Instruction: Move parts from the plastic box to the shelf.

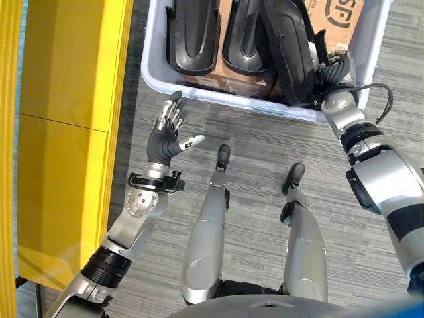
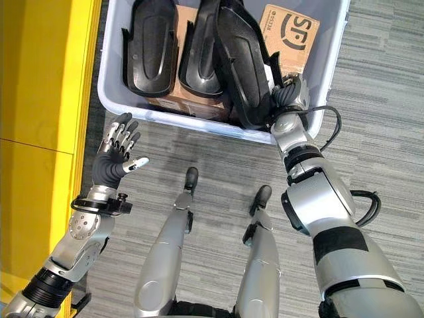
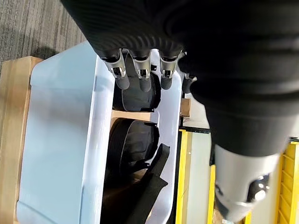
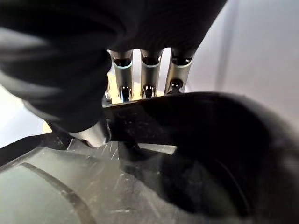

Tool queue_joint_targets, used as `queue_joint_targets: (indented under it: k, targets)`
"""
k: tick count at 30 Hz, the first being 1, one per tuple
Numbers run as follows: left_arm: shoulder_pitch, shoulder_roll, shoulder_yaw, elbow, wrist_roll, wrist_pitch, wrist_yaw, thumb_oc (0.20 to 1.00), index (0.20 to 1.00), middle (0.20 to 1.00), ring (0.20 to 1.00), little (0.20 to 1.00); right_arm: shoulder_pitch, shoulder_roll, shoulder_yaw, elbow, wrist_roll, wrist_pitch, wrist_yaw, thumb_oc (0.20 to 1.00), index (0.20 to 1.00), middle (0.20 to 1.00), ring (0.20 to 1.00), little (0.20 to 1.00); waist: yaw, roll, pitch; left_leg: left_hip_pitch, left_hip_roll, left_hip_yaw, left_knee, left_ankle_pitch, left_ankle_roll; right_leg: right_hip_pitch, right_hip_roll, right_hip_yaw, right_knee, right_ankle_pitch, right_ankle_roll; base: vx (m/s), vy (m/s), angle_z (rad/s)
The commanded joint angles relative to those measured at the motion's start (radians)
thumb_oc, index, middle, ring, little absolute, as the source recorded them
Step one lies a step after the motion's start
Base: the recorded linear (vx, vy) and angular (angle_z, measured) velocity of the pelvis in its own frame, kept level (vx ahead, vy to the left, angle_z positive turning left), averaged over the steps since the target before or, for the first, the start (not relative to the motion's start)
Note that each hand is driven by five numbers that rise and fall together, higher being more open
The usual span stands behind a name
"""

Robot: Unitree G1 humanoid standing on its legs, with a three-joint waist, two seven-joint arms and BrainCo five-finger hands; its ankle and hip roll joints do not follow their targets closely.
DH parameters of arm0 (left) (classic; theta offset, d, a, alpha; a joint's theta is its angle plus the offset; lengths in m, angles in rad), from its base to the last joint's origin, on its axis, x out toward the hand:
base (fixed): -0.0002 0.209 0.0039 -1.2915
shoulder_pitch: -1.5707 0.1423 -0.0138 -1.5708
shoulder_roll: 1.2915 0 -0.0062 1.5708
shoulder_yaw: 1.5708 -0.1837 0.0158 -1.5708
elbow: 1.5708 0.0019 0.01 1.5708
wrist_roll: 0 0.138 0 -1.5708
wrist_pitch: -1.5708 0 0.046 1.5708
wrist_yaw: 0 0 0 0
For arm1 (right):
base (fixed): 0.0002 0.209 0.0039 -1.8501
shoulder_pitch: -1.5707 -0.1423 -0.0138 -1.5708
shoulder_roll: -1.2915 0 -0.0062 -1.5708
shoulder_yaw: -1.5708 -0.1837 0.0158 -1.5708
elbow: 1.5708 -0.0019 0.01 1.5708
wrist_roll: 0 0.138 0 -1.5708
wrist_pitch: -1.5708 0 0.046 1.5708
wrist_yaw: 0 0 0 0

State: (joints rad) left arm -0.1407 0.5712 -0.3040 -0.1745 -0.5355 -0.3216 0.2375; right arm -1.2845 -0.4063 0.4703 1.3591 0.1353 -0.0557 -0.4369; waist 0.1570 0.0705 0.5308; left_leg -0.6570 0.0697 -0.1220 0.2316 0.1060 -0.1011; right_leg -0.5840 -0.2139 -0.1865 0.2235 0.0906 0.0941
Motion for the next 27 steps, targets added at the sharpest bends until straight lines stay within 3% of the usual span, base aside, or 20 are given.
queue_joint_targets:
  k: [1,7,13,15,20,27]
  targets:
    - [0.021,0.054,-0.002,-0.129,-0.005,-0.047,-0.021,1.000,1.000,1.000,1.000,1.000,0.086,0.014,-0.011,-0.023,0.029,-0.009,0.014,0.200,0.200,0.200,0.200,0.200,0.011,-0.006,-0.011,0.014,-0.014,0.054,0.060,-0.133,0.034,-0.006,-0.041,0.047,0.045,-0.066,0.043,0.00,0.000,0.00]
    - [0.042,0.063,0.016,-0.133,-0.011,-0.045,-0.023,1.000,1.000,1.000,1.000,1.000,0.124,0.008,-0.040,-0.136,0.074,-0.049,-0.014,0.200,0.200,0.200,0.200,0.200,-0.006,-0.026,-0.011,0.039,-0.009,0.059,0.065,-0.138,0.033,0.018,-0.036,0.053,0.041,-0.067,0.042,0.00,0.005,0.00]
    - [0.081,0.069,0.057,-0.133,-0.018,-0.041,-0.020,1.000,1.000,1.000,1.000,1.000,0.285,-0.052,-0.095,-0.577,0.025,-0.095,-0.076,0.200,0.200,0.200,0.200,0.200,-0.039,-0.063,-0.011,0.092,-0.001,0.069,0.050,-0.137,0.032,0.068,-0.031,0.055,0.016,-0.057,0.043,0.00,0.001,-0.01]
    - [0.082,0.070,0.056,-0.133,-0.018,-0.040,-0.020,1.000,1.000,1.000,1.000,1.000,0.288,-0.052,-0.096,-0.580,0.024,-0.093,-0.076,0.200,0.200,0.200,0.200,0.200,-0.038,-0.063,-0.011,0.094,-0.001,0.069,0.049,-0.137,0.032,0.070,-0.031,0.054,0.015,-0.056,0.043,0.00,0.003,-0.04]
    - [0.111,0.074,0.081,-0.134,-0.018,-0.038,-0.028,1.000,1.000,1.000,1.000,1.000,0.454,-0.066,-0.194,-0.869,-0.034,-0.120,-0.094,0.200,0.200,0.200,0.200,0.200,-0.052,-0.083,-0.014,0.149,0.008,0.069,0.046,-0.142,0.032,0.127,-0.031,0.052,0.011,-0.061,0.044,0.01,-0.012,-0.05]
    - [0.161,0.074,0.112,-0.131,-0.013,-0.026,-0.054,1.000,1.000,1.000,1.000,1.000,0.615,-0.046,-0.262,-1.105,-0.081,-0.149,-0.076,0.200,0.200,0.200,0.200,0.200,-0.058,-0.108,-0.066,0.214,0.022,0.063,0.010,-0.127,0.029,0.205,-0.027,0.043,-0.038,-0.053,0.048,0.03,-0.020,-0.02]
